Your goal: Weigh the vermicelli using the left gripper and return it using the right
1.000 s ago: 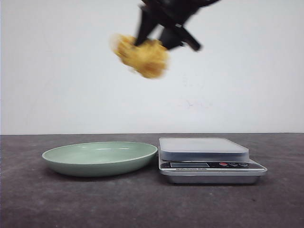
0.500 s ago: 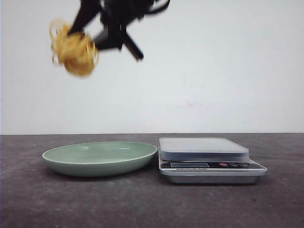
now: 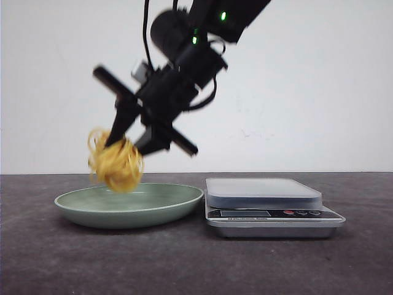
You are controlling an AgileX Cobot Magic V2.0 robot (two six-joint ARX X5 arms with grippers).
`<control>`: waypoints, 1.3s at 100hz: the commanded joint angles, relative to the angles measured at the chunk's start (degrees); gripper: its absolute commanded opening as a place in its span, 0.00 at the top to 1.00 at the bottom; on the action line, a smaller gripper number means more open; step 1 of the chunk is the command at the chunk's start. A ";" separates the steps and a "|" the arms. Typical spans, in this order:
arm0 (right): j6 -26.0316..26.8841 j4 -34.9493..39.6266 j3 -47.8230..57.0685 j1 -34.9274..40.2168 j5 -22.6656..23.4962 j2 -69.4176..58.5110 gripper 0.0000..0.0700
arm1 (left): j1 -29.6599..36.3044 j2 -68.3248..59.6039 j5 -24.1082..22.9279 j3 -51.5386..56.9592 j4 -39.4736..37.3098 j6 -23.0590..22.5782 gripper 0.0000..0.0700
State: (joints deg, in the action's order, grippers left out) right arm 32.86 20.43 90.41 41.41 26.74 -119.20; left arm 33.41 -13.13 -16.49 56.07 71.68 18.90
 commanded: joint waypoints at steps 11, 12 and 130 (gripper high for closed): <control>-0.02 -0.02 1.46 0.07 -1.11 -2.21 0.99 | 0.37 0.09 0.00 0.74 -0.24 0.00 0.39; -0.13 0.15 1.46 0.02 -1.36 -2.21 0.99 | 0.37 0.09 0.00 0.74 -0.17 0.00 0.39; -23.26 15.37 1.46 -1.38 -18.97 21.77 0.33 | 0.37 0.09 -0.22 0.74 -0.81 -0.24 0.39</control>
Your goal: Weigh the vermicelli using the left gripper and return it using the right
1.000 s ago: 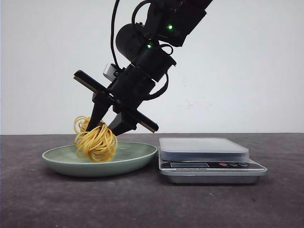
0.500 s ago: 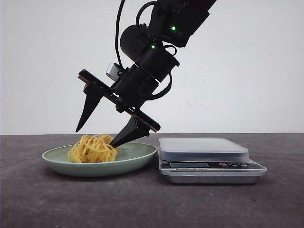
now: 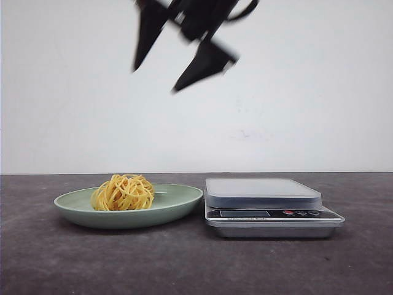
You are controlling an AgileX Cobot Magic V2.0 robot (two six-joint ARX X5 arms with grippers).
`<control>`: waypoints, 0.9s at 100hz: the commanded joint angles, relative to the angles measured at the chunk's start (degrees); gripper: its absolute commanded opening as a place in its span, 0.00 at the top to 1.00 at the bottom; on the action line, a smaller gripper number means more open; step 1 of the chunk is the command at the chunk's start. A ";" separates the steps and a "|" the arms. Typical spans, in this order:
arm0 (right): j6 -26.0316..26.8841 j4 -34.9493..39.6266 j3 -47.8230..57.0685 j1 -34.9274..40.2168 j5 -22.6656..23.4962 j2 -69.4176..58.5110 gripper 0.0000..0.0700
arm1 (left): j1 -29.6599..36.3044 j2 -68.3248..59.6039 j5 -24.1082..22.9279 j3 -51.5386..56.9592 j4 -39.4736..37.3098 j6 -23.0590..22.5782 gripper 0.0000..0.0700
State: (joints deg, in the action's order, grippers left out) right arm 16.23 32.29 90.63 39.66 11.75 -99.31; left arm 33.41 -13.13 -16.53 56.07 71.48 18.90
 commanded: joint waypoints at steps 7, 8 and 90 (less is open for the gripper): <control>-9.79 9.01 1.25 0.74 -9.79 6.14 0.33 | 0.37 0.09 -0.20 0.76 -0.68 -0.44 0.39; -10.12 9.73 1.25 0.85 -10.58 6.69 0.33 | 0.37 0.09 -0.20 0.76 -0.70 -0.48 0.39; -7.48 33.75 -10.78 14.19 -40.65 57.33 0.33 | 0.37 0.09 -0.17 0.70 -4.33 -0.48 0.39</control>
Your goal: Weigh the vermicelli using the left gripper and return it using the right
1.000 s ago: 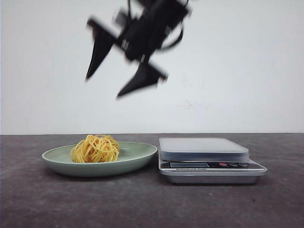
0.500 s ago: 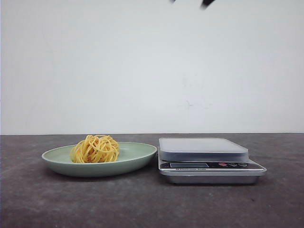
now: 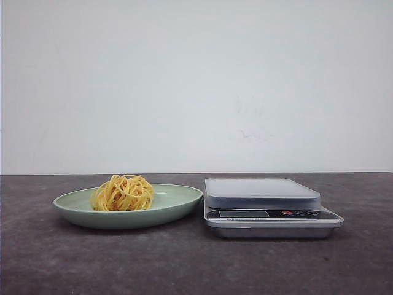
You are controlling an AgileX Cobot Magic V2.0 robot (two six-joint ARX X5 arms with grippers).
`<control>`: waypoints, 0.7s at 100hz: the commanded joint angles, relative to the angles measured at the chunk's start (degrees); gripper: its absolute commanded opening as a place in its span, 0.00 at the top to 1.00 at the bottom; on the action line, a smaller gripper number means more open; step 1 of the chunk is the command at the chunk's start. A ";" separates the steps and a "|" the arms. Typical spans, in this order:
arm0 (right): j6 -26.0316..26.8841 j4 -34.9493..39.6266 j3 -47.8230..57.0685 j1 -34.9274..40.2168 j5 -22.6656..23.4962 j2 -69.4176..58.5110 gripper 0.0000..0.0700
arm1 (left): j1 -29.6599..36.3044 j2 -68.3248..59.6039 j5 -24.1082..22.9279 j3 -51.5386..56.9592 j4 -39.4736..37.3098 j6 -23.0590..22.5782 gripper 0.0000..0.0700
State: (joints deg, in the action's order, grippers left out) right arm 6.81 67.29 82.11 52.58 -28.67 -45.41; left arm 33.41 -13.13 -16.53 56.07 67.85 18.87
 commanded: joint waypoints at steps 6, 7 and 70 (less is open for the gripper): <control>1.99 -1.88 -6.27 1.86 -0.26 7.96 0.33 | 0.37 0.09 -0.17 0.52 -1.27 -0.76 0.39; 1.99 -2.01 -7.02 1.95 -0.28 8.66 0.33 | 0.37 0.09 -0.17 0.46 -1.40 -0.85 0.39; 3.65 -24.90 -34.91 2.10 3.34 24.24 0.69 | 0.37 0.09 0.04 -6.88 -12.79 -1.95 0.53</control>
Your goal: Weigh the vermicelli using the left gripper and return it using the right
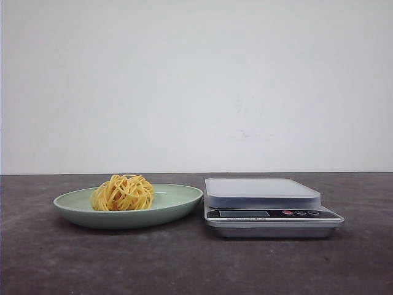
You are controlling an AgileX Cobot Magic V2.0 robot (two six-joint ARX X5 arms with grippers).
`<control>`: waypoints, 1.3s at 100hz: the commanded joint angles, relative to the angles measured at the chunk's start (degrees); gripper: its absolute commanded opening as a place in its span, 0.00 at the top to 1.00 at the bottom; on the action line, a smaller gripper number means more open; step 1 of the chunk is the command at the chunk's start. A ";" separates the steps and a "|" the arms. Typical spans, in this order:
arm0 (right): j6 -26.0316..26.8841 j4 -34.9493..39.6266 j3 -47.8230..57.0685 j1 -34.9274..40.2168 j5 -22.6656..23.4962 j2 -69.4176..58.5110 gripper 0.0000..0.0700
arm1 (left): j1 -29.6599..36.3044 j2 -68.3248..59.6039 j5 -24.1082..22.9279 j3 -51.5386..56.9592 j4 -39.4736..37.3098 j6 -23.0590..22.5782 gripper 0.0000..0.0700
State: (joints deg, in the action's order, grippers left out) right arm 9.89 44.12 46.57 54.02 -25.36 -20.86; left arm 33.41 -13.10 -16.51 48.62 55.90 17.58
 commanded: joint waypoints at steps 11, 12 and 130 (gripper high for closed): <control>0.11 -2.60 0.63 0.66 -0.13 -0.35 0.99 | 0.37 0.07 0.00 0.57 -0.61 -2.89 1.00; 0.11 -2.60 0.63 0.66 -0.13 -0.35 0.99 | 0.37 0.07 0.02 0.57 -0.61 -3.08 0.99; 1.68 -2.54 0.66 0.66 -0.15 -0.33 0.99 | -7.91 1.70 0.00 -0.24 -3.37 -6.10 0.98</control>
State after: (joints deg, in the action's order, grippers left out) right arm 10.81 42.13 46.57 54.02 -25.39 -21.06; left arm 27.64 -11.99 -16.45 48.49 55.02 13.65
